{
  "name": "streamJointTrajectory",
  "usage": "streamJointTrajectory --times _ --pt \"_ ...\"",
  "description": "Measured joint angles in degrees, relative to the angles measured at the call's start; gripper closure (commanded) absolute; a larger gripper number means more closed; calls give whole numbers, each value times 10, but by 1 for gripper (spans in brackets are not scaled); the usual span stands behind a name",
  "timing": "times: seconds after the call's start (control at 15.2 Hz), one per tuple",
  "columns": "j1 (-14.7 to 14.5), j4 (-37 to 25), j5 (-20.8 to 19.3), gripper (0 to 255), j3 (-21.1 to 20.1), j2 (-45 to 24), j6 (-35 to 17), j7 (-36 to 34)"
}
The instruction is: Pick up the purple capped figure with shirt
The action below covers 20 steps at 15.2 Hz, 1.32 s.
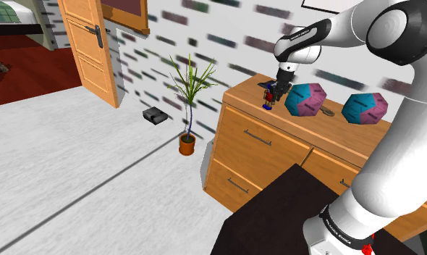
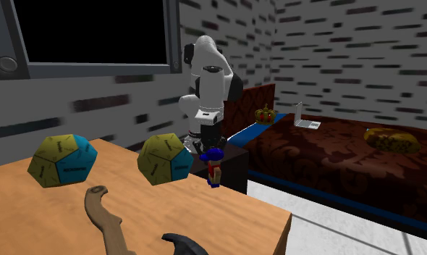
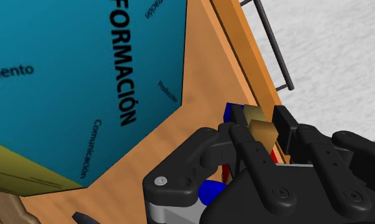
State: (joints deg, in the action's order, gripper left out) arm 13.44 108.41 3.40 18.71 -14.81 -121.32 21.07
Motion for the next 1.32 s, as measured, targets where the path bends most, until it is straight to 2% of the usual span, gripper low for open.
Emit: streamJointTrajectory --times 0.33,1.32 --pt "0 -1 -1 255 0 2 4 0" --pt "-4 -65 -15 255 4 38 102 -8"
